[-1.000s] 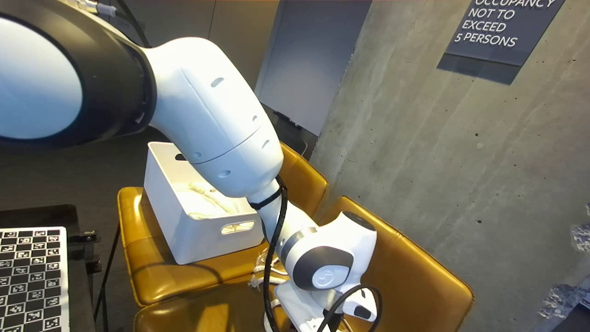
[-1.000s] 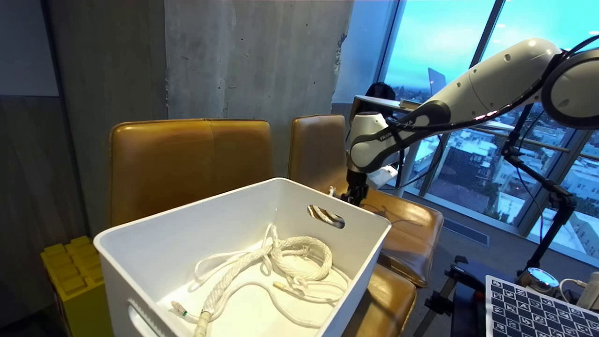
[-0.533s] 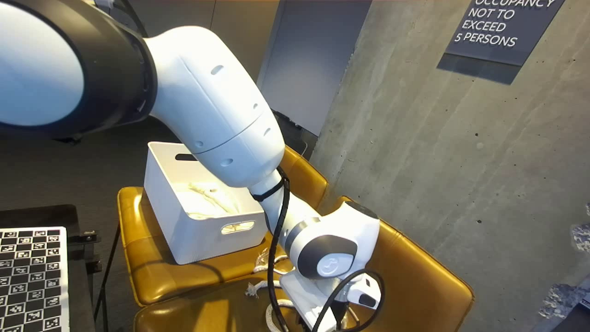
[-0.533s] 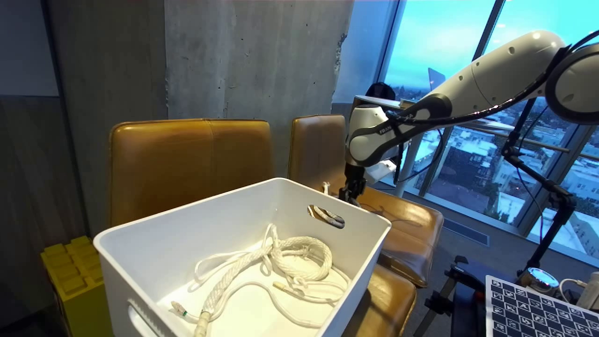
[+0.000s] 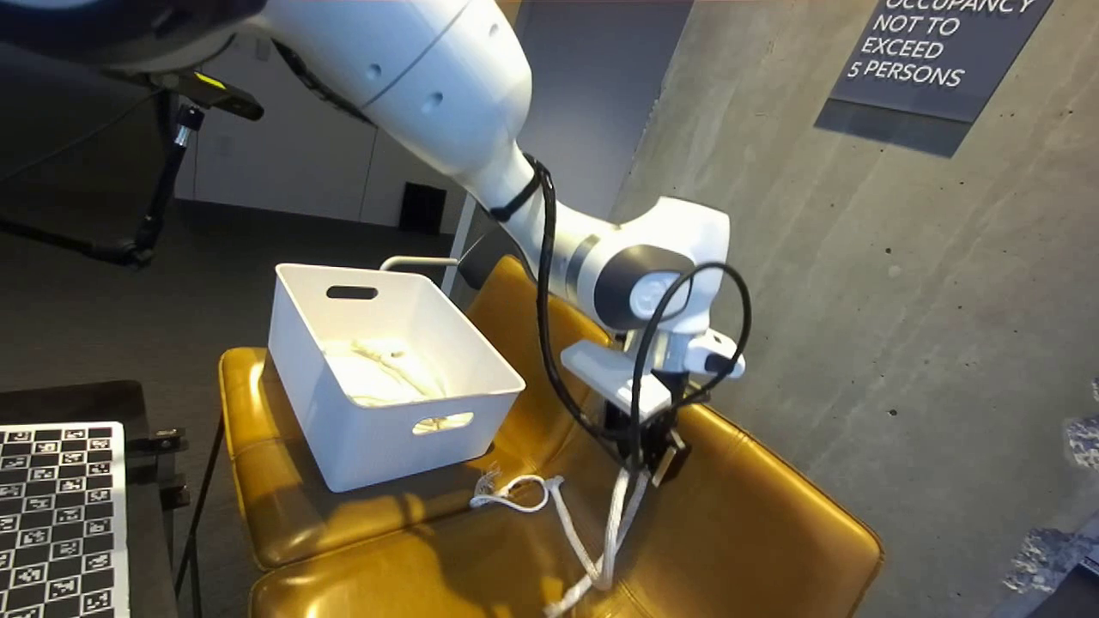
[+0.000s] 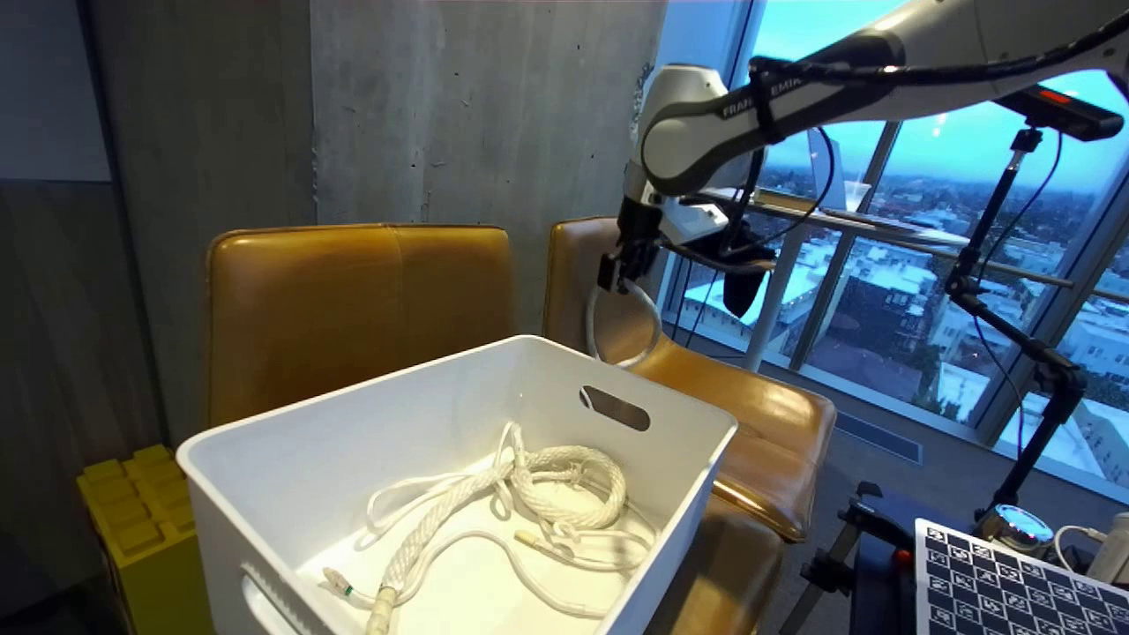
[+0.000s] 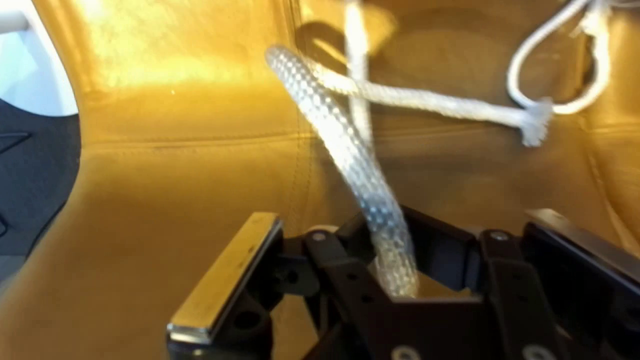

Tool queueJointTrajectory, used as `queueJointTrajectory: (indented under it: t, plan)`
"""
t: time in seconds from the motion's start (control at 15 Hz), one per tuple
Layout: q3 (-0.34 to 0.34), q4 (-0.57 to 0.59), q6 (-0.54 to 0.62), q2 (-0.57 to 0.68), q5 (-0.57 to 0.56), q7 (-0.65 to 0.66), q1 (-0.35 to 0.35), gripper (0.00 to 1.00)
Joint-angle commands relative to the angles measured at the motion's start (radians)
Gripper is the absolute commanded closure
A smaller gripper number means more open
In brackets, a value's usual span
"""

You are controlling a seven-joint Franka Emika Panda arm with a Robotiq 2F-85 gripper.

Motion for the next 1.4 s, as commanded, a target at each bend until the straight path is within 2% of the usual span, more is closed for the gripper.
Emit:
queueJointTrajectory:
  t: [0.0, 0.6, 1.0, 1.33]
  plan:
    - [0.03, -0.029, -0.071, -0.136, 0.022, 0.016, 0.051, 0.98]
    - [0.125, -0.172, -0.191, -0.485, 0.043, 0.059, 0.207, 0.98]
    - [0.195, -0.44, -0.16, -0.765, 0.033, 0.071, 0.302, 0.98]
    - [0.25, -0.684, -0.131, -0.955, 0.057, 0.088, 0.352, 0.98]
